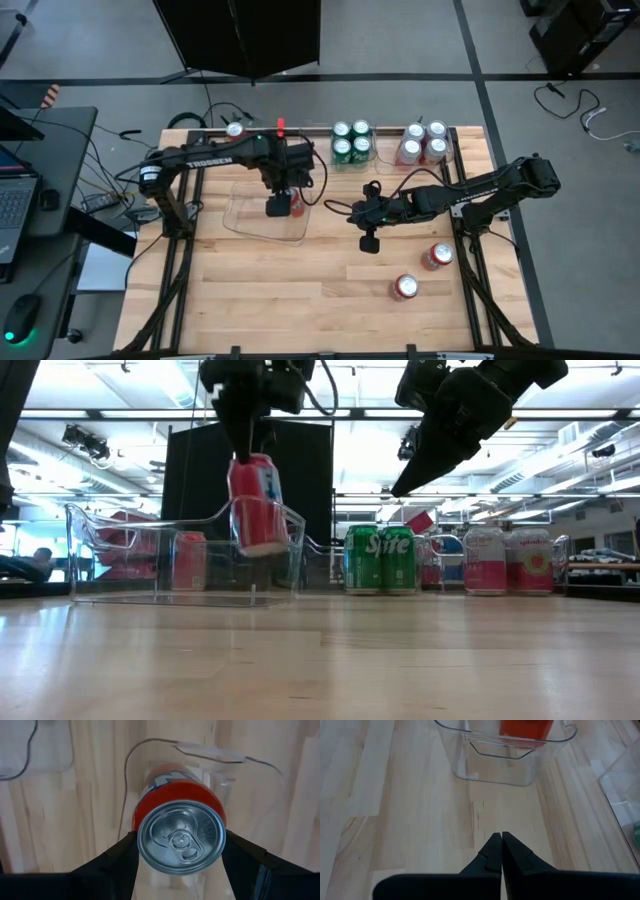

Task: Sort soda cans
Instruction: Put the middle top red soda can into the bottom transparent bin

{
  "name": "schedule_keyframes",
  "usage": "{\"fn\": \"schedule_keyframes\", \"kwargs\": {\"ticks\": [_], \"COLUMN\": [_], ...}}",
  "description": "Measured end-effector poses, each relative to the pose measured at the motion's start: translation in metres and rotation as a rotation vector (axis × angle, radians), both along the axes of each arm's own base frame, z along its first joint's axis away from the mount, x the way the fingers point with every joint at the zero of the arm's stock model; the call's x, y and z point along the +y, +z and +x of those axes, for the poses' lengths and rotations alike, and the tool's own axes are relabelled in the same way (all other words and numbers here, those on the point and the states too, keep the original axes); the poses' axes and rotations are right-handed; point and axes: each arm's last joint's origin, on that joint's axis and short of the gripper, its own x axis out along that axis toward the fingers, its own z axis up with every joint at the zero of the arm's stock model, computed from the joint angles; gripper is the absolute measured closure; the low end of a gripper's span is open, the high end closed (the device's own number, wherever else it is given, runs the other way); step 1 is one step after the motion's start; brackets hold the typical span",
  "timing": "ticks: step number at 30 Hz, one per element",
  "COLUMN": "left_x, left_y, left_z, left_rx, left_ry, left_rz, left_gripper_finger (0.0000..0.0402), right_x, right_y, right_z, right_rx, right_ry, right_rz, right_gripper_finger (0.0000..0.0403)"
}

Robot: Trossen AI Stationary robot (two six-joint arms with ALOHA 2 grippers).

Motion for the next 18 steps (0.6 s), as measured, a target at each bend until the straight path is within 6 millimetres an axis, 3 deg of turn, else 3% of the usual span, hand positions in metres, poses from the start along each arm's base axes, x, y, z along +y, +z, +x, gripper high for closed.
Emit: {"fn": "schedule_keyframes", "kwargs": {"ticks": [12,18], "left_x": [0.010,0.013], "left_y": [-0.038,-0.043], "left_z": [0.005,0.009], "left_rx": [-0.012,-0.061], "left_ry": [-0.026,-0.041], "left_rz": [0.012,0.034], "left_gripper_finger": [0.0159,0.0159], "right_x": [0.000,0.000], "right_y": [0.000,0.001], "right_z": [0.000,0.001], "right_rx": [-0.005,-0.009], "right_ry": [-0.001,-0.002], "right_rz": [0.001,0.001], "right_gripper_finger": [0.0403,0.0403]}}
